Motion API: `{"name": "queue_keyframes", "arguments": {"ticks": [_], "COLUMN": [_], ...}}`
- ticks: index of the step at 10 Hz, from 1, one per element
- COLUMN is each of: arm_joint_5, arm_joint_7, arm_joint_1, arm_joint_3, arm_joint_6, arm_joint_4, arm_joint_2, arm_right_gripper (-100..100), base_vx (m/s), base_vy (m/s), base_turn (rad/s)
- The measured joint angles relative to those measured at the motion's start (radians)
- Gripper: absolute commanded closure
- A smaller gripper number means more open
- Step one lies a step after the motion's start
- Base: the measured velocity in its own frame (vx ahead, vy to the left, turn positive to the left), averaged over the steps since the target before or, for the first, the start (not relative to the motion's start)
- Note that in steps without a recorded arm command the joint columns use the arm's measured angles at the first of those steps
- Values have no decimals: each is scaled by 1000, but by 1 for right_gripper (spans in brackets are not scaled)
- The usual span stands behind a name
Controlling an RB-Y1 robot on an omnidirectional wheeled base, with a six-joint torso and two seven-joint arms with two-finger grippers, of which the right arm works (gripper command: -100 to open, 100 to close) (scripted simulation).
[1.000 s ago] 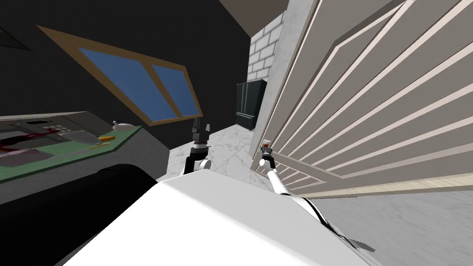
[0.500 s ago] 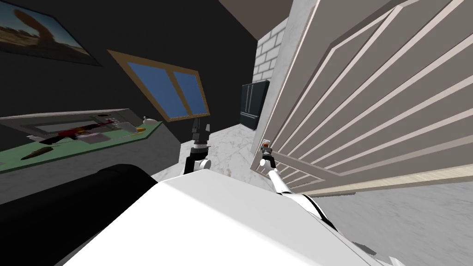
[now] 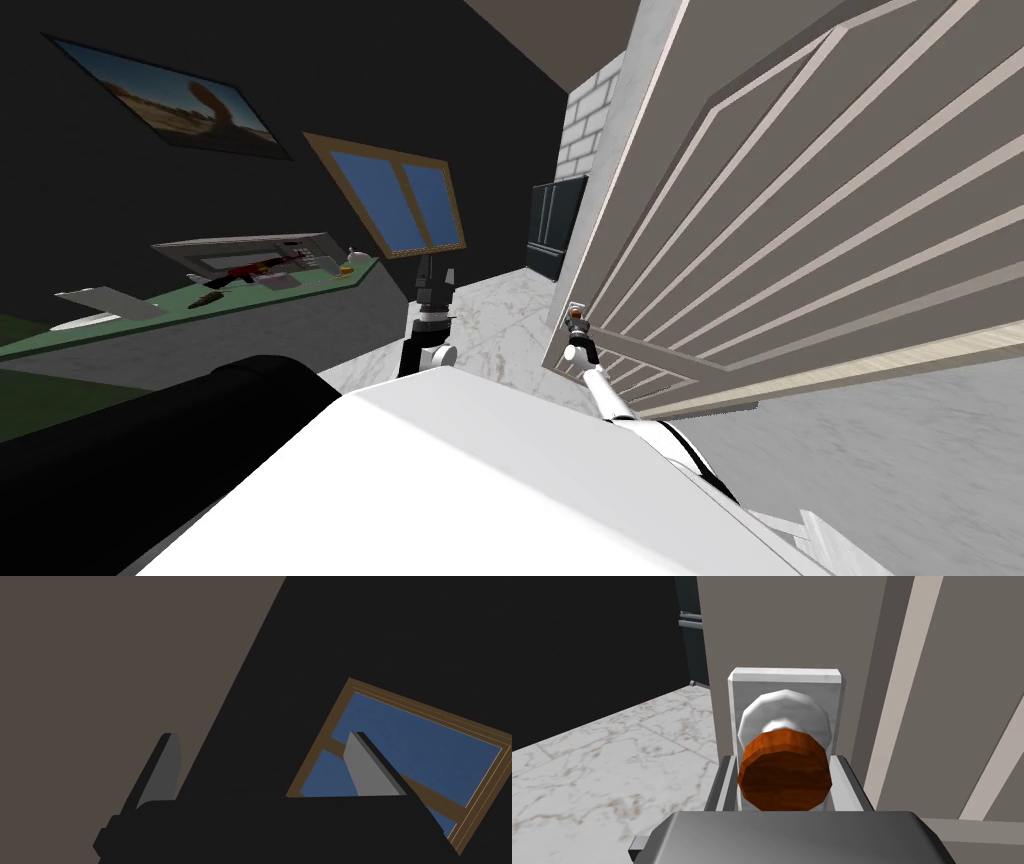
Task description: Push the door open
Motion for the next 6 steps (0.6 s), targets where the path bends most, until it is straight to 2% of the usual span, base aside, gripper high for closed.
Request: {"name": "queue_keyframes", "arguments": {"ticks": [1, 2, 5, 6], "arm_joint_5": [0, 5, 26, 34], "arm_joint_7": [-1, -16, -89, -112], "arm_joint_1": [4, 14, 29, 45], "arm_joint_3": [3, 24, 101, 131], "arm_joint_6": [3, 10, 15, 20], "arm_joint_4": [3, -10, -57, -92], "arm_joint_2": [2, -8, -55, -75], "arm_right_gripper": [100, 100, 100, 100], "base_vx": [-26, -8, -4, -37], "base_vy": [27, 57, 46, 27], "base_turn": [-110, -180, -173, -219]}}
